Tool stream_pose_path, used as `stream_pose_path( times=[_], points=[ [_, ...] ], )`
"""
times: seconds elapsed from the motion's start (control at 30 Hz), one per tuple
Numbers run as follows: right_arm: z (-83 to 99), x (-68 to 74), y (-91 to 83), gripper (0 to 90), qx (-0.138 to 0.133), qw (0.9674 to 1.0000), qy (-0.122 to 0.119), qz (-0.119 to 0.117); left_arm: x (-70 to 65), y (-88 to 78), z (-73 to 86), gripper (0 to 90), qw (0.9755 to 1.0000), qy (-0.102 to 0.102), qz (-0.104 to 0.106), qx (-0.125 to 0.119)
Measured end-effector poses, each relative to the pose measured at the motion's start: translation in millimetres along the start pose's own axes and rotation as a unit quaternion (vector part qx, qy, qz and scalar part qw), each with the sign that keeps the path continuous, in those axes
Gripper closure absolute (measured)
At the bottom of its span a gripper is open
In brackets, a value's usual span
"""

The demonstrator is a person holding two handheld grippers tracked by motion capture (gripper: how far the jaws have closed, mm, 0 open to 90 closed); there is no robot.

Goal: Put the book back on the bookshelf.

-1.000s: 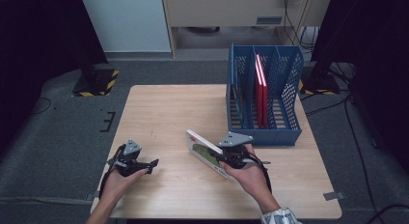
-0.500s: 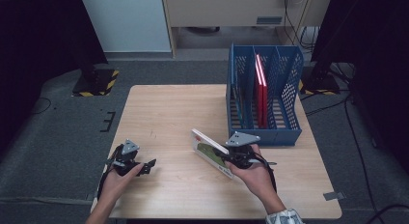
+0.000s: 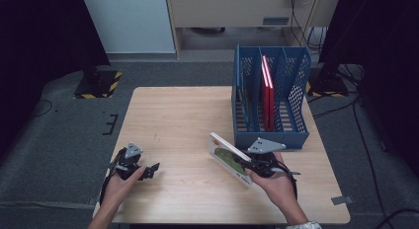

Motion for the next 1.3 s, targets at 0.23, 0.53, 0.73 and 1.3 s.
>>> stream_pose_path(
  times=[0.23,0.53,0.73,1.3],
  points=[
    [12.7,-9.0,-24.5,76.4,0.003,0.9998,0.014,0.016,0.4,-0.6,-0.1,3.2,1.0,-0.001,-0.001,-0.001],
    [23.6,-23.8,-59.4,76.4,0.0,0.9985,0.037,0.042,0.9,-1.6,-0.4,3.2,1.0,0.0,-0.003,-0.002],
    [26.7,-36.2,-78.6,76.4,-0.003,0.9968,0.053,0.06,1.1,-1.9,-0.5,3.2,1.0,0.0,-0.003,-0.002],
    [16.9,-56.0,-105.9,76.5,-0.019,0.9943,0.066,0.081,1.4,-3.0,-1.0,3.2,1.0,-0.003,-0.004,-0.005]
  ],
)
Point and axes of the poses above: each handheld gripper's, and its own axes: y roughly forward along the jaws, z roughly out of its underside, x roughly to its left, the point moved 8 cm from there along y, roughly forward along the jaws, and after that the axes turned 15 degrees about -y, right-handed, at the moved point
